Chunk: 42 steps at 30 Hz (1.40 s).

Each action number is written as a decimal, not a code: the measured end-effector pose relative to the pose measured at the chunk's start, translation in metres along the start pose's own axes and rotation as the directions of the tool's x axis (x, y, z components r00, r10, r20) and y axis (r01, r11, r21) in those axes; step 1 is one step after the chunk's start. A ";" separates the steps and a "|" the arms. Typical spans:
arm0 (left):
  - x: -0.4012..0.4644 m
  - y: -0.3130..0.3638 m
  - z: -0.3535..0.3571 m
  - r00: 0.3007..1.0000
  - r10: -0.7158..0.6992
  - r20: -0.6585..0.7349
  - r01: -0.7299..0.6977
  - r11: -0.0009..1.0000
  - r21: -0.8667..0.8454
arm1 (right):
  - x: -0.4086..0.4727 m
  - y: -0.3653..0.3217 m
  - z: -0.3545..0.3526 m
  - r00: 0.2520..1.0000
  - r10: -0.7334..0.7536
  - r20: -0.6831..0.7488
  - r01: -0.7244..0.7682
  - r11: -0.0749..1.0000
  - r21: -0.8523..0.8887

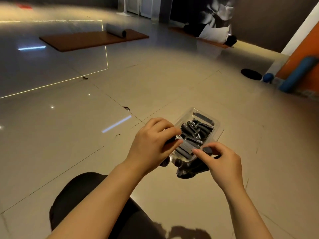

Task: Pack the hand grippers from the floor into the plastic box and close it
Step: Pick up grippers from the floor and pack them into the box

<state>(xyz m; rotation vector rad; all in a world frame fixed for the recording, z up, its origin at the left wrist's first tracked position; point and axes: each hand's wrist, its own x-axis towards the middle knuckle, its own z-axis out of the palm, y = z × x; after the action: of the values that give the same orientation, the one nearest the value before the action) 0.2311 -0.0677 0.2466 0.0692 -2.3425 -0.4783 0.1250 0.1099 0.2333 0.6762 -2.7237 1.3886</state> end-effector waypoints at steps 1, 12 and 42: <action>0.010 0.005 0.015 0.999 -0.029 -0.015 0.029 1.000 0.000 | 0.015 0.014 -0.014 1.000 -0.004 0.013 0.004 1.000 -0.006; 0.041 0.055 0.117 0.953 -0.281 -0.114 0.301 0.922 0.242 | 0.158 0.115 -0.075 0.959 -0.135 0.249 0.113 0.988 0.100; 0.180 0.054 0.332 0.617 -0.632 -0.469 0.786 0.520 0.333 | 0.464 0.237 -0.021 0.557 -0.310 0.770 0.392 0.916 0.085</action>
<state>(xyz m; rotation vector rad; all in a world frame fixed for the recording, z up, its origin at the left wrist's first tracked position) -0.1212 0.0552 0.1642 1.3455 -1.9760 -0.1710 -0.3901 0.0756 0.1565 2.1110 -2.8555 0.9768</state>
